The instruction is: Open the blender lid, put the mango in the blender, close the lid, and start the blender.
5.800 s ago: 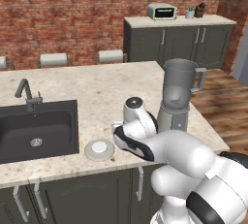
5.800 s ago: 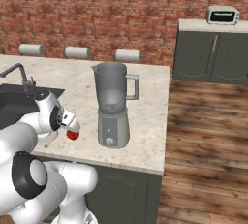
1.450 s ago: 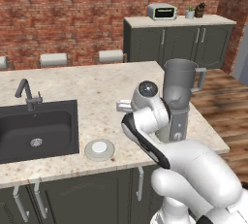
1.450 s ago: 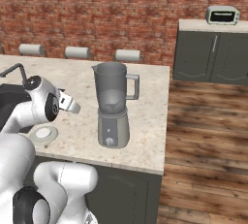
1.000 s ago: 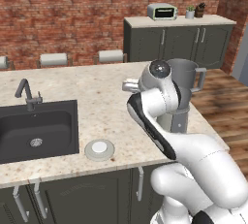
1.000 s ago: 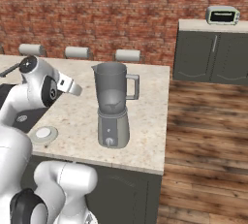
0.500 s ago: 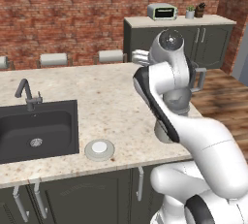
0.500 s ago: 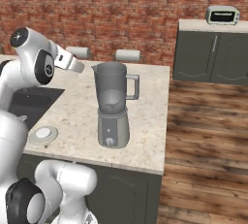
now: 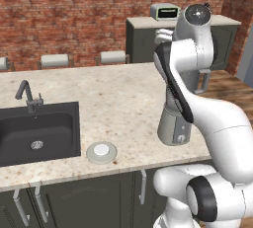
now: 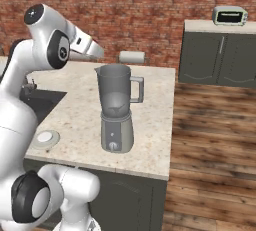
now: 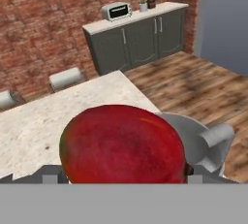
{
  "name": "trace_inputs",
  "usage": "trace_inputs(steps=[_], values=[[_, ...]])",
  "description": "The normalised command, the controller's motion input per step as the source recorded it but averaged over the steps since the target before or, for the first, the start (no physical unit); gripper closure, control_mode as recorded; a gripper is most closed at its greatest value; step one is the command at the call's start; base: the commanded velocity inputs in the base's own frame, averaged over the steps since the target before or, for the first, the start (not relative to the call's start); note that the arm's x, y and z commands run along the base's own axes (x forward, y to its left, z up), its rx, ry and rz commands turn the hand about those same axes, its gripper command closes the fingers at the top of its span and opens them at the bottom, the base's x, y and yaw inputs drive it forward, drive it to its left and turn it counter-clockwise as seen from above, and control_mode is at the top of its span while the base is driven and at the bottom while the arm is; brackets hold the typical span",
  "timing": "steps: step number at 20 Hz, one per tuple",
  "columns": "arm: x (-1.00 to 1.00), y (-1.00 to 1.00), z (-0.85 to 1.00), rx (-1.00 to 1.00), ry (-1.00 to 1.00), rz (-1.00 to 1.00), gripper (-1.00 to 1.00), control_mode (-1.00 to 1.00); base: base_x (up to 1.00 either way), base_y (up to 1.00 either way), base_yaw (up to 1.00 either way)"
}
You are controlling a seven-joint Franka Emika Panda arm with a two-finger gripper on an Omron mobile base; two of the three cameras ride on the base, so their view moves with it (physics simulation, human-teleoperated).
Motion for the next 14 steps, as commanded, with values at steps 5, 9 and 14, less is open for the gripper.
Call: trace_inputs(steps=[5, 9, 14], values=[[0.39, -0.33, -0.26, 0.01, 0.05, 0.00, 1.00, -1.00, 0.00, 0.00, 0.00], [0.53, -0.13, -0.34, 0.03, 0.14, 0.00, 1.00, -1.00, 0.00, 0.00, 0.00], [0.49, -0.09, -0.34, 0.02, 0.21, 0.02, 1.00, -1.00, 0.00, 0.00, 0.00]])
